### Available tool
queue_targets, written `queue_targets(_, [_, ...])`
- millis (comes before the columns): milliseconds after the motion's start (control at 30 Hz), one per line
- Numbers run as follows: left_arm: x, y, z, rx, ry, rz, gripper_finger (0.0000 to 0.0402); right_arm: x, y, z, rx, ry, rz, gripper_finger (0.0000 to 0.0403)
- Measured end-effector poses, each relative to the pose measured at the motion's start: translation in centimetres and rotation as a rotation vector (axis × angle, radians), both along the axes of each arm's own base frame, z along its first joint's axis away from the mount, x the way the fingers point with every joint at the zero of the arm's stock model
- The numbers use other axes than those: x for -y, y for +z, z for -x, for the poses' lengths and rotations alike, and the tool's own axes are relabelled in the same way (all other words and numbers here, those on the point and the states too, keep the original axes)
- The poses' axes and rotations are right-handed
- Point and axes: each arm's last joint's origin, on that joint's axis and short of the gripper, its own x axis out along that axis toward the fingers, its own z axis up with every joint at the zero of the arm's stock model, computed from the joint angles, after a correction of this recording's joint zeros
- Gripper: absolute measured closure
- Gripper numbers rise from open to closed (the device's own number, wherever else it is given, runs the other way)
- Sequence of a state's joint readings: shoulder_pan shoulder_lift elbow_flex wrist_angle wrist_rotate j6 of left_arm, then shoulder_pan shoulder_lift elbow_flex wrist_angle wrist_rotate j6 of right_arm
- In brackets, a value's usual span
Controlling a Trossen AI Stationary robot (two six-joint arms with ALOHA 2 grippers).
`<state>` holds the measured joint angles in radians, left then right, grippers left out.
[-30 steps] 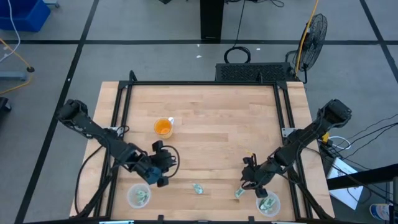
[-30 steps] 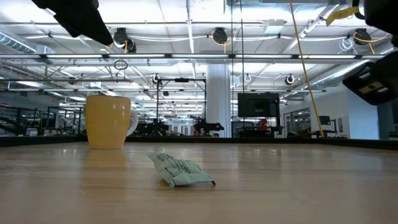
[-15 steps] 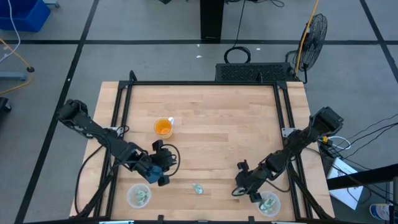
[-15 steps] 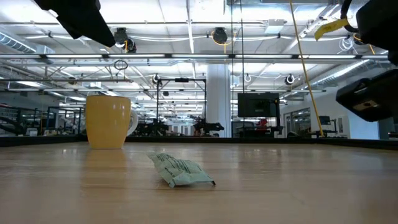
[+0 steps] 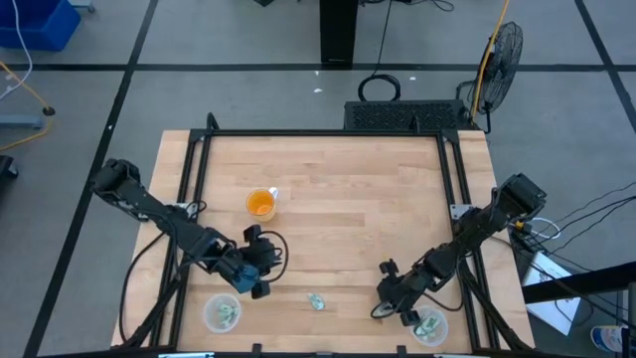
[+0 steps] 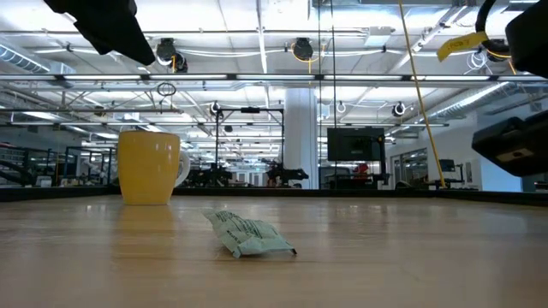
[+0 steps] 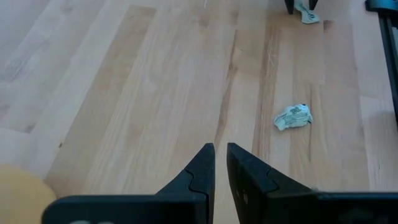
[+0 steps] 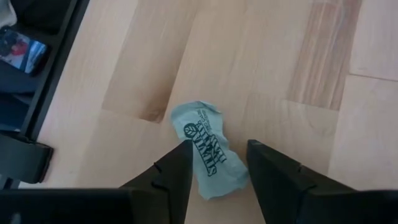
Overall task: Pick and place items into bin
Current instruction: Put the stevia packet into the right transparent bin
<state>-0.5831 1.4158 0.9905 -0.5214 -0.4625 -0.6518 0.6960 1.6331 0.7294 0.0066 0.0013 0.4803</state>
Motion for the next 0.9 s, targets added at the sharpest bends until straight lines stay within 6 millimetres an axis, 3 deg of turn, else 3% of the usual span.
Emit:
queue_targets(200, [0.0, 0.0, 0.0, 0.0, -0.001, -0.002, 0.0355, 0.1, -0.1, 0.0, 0.003, 0.021, 0.018, 0.0288])
queue_targets(500, [0.0, 0.0, 0.0, 0.001, 0.0, -0.003, 0.0355, 0.0, -0.1, -0.1, 0.0, 0.022, -0.005, 0.0383])
queue_targets(600, [0.0, 0.0, 0.0, 0.002, 0.002, -0.005, 0.0355, -0.2, 0.4, -0.1, 0.013, 0.035, -0.058, 0.0398])
queue_targets(900, [0.0, 0.0, 0.0, 0.004, 0.005, -0.005, 0.0355, -1.4, 7.7, -1.0, 0.138, -0.013, -0.198, 0.0401])
